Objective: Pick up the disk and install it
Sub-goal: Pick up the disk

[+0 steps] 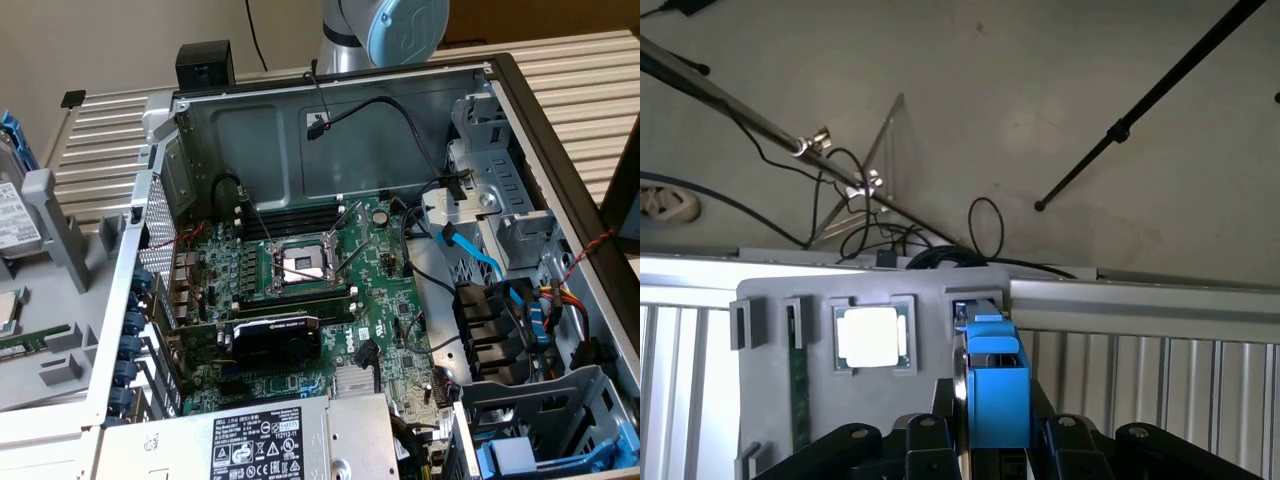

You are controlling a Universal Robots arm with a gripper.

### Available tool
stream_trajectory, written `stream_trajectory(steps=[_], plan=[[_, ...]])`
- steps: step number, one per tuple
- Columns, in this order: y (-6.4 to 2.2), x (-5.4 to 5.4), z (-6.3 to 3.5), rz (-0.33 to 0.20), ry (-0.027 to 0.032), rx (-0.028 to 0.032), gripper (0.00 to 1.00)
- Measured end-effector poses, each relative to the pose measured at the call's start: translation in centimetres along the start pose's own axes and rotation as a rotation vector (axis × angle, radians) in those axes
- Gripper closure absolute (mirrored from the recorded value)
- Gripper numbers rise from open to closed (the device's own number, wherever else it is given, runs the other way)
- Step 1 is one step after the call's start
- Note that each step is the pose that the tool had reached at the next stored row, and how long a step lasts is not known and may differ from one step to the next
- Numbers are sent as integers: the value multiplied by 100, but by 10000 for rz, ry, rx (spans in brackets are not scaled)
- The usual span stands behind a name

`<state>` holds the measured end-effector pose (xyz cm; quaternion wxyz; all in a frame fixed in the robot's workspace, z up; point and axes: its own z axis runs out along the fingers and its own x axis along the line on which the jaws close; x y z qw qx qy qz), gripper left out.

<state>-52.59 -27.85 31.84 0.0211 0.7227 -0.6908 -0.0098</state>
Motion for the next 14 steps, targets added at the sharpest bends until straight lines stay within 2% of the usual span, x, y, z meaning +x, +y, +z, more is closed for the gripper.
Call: stream_trajectory(steps=[14], plan=[[10,-8,-179,3,65,9,63]])
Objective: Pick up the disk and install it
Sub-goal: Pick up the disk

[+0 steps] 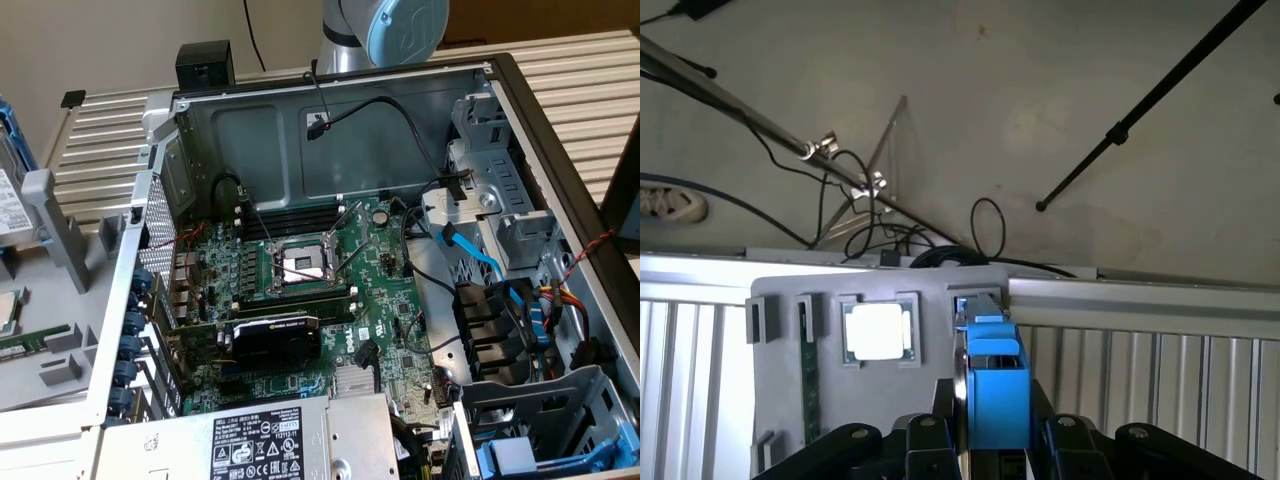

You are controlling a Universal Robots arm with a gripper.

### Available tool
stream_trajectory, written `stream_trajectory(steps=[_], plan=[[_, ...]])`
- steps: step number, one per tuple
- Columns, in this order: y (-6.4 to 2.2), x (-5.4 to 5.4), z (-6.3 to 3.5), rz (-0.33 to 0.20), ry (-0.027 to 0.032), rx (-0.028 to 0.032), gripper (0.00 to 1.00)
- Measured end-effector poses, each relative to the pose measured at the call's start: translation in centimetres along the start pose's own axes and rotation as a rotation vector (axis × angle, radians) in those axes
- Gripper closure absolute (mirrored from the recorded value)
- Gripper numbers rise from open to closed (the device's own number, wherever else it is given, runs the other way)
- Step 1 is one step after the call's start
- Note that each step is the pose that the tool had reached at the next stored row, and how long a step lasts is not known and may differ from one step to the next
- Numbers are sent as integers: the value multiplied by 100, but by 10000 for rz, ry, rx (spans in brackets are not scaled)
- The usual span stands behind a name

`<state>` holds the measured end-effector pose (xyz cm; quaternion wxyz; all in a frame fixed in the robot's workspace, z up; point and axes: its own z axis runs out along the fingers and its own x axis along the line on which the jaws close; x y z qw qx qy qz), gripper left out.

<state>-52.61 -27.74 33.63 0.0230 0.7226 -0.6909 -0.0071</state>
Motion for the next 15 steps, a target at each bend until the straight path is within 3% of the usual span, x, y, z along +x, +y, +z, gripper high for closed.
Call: stream_trajectory(steps=[15], plan=[[6,-29,-164,5,119,7,63]])
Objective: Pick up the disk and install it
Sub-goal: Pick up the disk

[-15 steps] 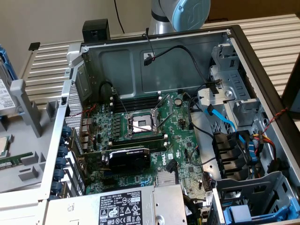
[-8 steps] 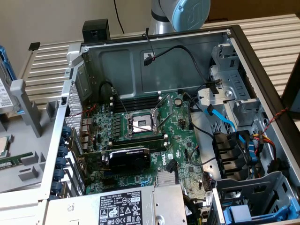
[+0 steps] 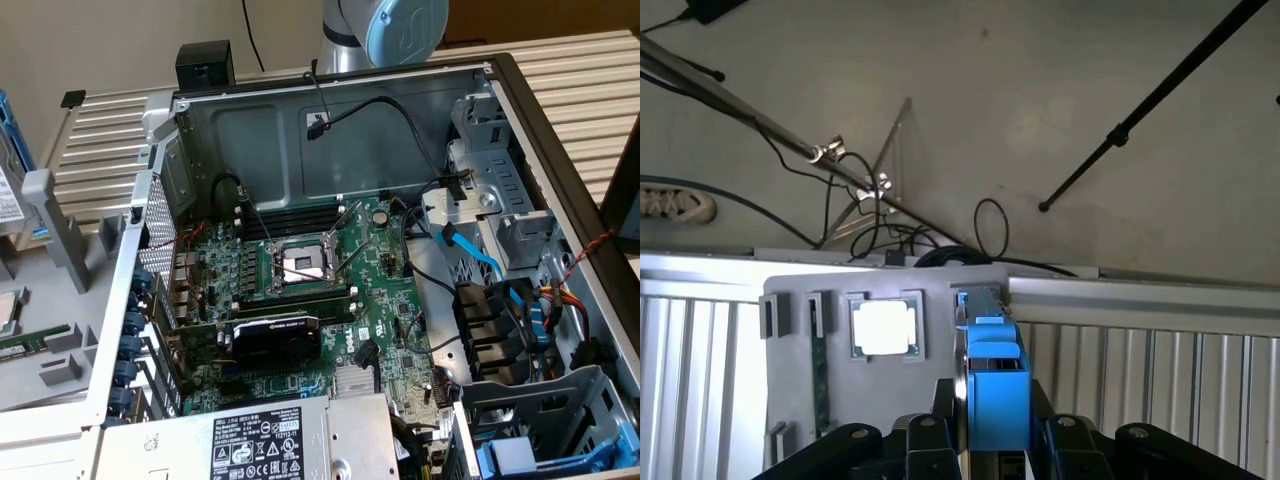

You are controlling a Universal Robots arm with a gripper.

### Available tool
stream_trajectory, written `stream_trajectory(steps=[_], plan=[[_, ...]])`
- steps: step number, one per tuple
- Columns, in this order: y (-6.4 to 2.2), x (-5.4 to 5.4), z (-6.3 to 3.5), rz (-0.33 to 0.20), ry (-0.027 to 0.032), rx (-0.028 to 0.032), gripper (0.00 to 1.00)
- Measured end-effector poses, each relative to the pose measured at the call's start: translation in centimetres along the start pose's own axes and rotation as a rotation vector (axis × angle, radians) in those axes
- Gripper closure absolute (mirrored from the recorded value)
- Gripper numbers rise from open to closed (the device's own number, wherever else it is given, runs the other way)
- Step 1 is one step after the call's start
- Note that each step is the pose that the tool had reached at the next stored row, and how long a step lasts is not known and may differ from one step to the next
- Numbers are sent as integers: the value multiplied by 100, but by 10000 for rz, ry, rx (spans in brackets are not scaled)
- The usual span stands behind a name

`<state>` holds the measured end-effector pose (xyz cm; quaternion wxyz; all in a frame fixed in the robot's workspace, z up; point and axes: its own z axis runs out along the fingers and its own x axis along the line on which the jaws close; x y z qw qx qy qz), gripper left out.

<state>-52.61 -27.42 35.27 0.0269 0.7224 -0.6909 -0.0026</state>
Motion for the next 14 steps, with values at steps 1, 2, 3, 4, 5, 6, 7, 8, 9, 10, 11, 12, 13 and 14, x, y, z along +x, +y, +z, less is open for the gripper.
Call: stream_trajectory(steps=[1,2,3,4,5,6,7,8,9,10,11,12,13,14], plan=[[1,-5,-23,1,10,9,63],[2,-9,-49,2,20,18,63],[3,-12,-75,3,32,27,63],[4,-17,-101,4,44,37,63],[4,-20,-129,4,56,45,63],[5,-22,-155,4,68,51,63],[6,-27,-179,5,80,58,63],[7,-34,-202,7,94,64,63],[7,-41,-224,7,109,73,63],[8,-49,-247,8,123,84,63],[8,-59,-273,9,138,96,63],[9,-69,-300,11,150,114,63],[10,-76,-326,12,156,131,63],[10,-83,-352,12,162,151,63]])
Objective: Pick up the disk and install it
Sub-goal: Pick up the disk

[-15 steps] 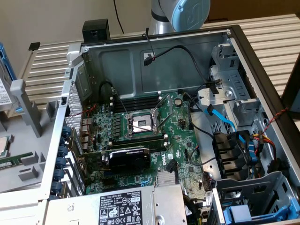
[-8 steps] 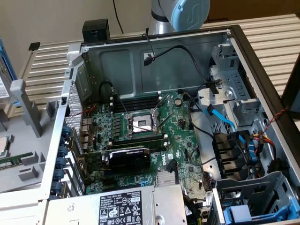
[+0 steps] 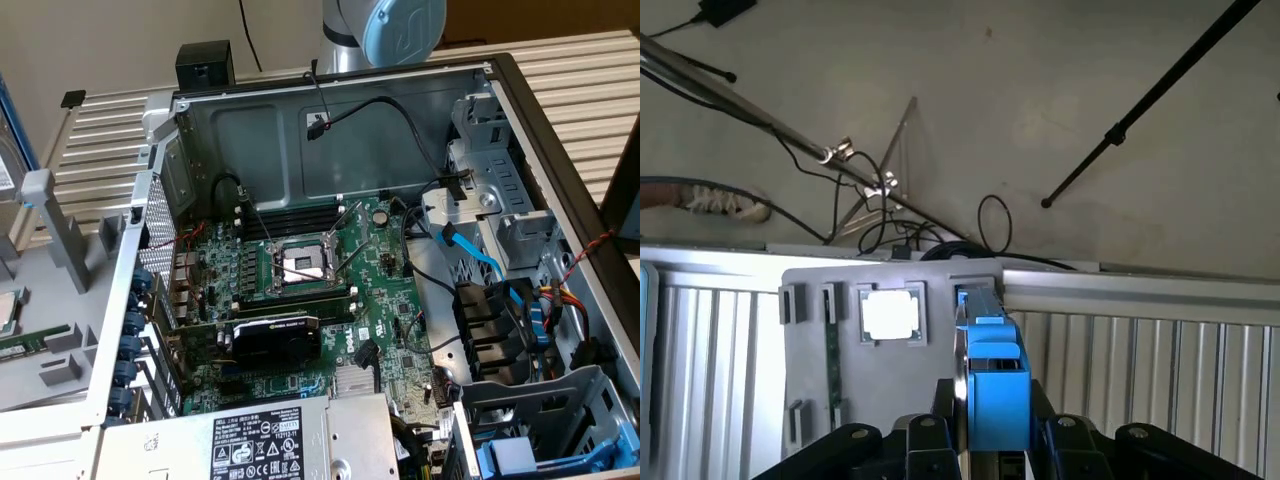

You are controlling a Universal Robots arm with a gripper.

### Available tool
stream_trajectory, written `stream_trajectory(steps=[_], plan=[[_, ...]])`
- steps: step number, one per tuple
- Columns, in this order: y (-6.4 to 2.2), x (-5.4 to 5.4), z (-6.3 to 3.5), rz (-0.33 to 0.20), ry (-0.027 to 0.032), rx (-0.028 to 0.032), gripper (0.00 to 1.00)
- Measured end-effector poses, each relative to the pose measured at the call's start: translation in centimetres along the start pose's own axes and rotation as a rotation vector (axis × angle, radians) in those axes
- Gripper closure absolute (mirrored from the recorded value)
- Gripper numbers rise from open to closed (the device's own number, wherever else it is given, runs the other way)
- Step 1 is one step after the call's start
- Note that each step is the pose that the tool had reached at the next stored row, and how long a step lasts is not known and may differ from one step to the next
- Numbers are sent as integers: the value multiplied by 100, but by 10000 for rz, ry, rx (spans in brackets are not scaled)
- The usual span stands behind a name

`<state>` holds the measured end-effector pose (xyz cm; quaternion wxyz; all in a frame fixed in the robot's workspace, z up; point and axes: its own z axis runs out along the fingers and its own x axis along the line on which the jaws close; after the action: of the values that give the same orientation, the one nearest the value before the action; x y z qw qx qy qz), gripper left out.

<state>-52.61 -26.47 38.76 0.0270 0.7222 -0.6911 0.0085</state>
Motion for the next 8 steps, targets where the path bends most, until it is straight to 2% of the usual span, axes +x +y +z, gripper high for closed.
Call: stream_trajectory(steps=[8], plan=[[-2,-70,-196,6,50,94,63]])
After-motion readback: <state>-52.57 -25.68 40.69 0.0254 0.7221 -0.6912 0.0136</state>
